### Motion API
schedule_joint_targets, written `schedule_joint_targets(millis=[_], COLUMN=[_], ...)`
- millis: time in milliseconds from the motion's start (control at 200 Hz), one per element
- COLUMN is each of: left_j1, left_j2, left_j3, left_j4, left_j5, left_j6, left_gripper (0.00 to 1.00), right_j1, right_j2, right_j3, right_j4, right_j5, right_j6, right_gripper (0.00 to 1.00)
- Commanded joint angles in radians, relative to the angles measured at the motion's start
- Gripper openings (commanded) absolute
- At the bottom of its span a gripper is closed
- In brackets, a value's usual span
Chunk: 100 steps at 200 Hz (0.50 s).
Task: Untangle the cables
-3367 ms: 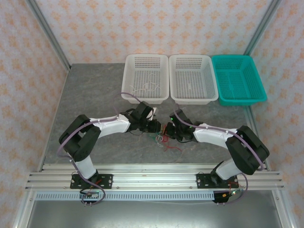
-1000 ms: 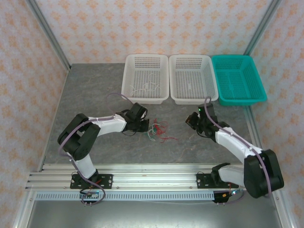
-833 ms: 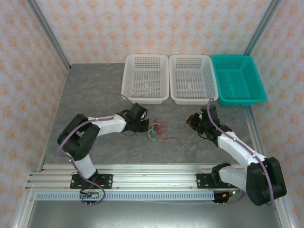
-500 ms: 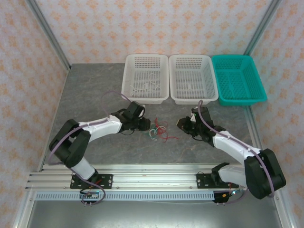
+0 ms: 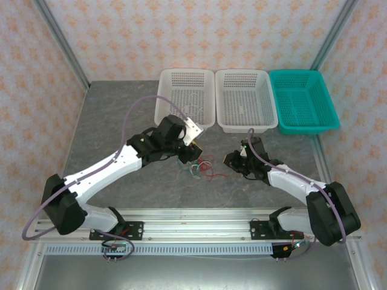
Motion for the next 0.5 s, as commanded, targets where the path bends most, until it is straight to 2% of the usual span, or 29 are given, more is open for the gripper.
schedule_joint_targets(millis=[0,235,495], left_j1=[0.005,0.005,0.007], left_j2=[0.122,0.35,0.456], left_j3=[0.07,0.176,0.196], left_j4=[-0.129,-0.129,-0.054], left_j5=[0.088,0.186,0.153], left_j6=[0.162,0.174,0.162], left_gripper=[0.38,0.41,0.42], right_j1=[0.005,0.006,0.005], right_j2=[-0.01,-0.078,-0.098], right_j3=[0.027,0.012,0.008], right_j4=[-0.025,-0.064,-0.072], right_j5=[0.03,0.052,0.055], right_j6=[-0.017,-0.023,-0.024], right_gripper=[0.16,0.19,0.21])
